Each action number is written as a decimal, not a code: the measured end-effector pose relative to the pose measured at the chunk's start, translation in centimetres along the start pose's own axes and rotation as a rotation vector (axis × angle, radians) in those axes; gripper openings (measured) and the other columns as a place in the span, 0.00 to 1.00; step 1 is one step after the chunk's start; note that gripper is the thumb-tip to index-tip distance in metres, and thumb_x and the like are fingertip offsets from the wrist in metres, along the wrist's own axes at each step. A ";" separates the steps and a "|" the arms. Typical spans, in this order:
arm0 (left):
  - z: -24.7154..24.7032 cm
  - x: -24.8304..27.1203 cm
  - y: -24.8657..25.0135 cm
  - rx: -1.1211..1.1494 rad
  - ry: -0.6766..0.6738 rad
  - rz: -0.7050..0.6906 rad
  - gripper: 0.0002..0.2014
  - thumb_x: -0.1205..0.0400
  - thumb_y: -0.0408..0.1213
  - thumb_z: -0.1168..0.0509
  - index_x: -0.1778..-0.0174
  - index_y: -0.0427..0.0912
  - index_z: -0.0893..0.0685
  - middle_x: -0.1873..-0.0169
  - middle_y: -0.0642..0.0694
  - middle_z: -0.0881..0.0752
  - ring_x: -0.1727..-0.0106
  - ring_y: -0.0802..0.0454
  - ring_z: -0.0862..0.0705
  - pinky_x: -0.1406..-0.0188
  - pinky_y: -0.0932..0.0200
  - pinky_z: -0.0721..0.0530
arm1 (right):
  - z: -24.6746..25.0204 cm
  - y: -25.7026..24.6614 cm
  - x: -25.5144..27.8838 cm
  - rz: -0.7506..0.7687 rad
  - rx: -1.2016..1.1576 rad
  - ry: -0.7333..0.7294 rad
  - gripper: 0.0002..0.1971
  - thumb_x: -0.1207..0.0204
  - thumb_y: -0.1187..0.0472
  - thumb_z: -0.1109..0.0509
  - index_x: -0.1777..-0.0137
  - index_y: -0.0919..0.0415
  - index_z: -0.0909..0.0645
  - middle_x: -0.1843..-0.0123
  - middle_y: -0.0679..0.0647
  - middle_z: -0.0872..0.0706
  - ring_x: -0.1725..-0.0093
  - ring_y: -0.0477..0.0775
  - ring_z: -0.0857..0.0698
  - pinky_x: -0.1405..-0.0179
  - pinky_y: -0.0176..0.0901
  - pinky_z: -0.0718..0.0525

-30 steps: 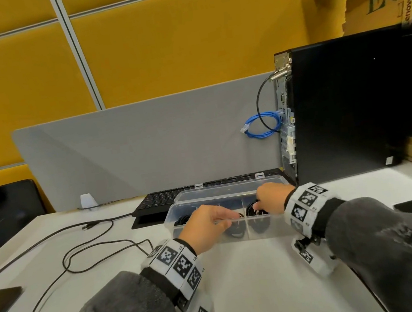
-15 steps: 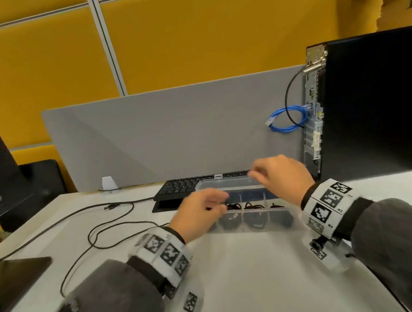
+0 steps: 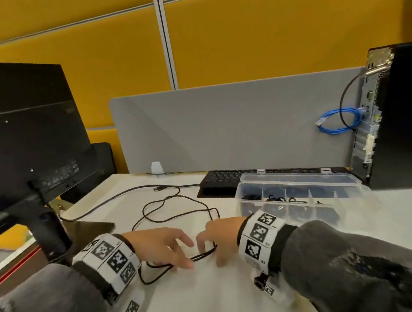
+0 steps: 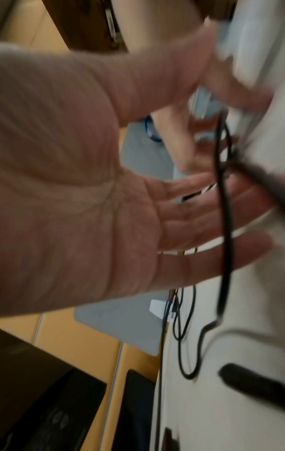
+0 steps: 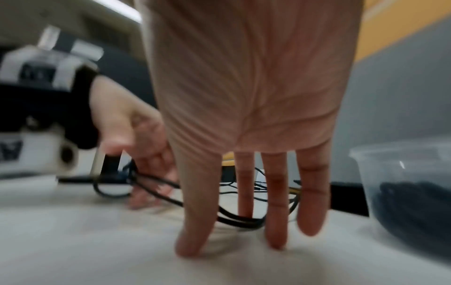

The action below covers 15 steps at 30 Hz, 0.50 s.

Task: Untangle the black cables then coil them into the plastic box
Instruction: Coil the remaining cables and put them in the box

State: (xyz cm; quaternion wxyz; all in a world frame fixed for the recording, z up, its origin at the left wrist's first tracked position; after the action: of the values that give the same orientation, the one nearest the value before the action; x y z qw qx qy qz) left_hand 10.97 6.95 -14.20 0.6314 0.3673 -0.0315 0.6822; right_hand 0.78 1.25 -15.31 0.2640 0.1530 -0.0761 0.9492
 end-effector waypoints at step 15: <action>7.9 4.5 1.8 0.338 0.767 -0.496 0.12 0.15 0.39 0.44 0.55 0.50 0.15 0.78 0.53 0.29 0.77 0.60 0.30 0.69 0.63 0.24 | 10.7 5.6 16.1 0.177 -1.169 0.824 0.07 0.23 0.56 0.35 0.59 0.57 0.20 0.58 0.51 0.11 0.53 0.45 0.13 0.67 0.35 0.19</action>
State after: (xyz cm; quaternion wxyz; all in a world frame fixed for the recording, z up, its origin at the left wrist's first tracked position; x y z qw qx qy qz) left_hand 13.30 6.42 -5.27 0.6724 0.1834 0.4031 0.5931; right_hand -12.63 1.80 -0.29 0.2320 -0.3905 -0.4779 0.7519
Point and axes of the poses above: each hand's wrist, its own x-axis away from the middle knuckle, its own z-axis out of the back of the hand, y = z × x, the point moved 6 cm from there along -x, towards the middle knuckle
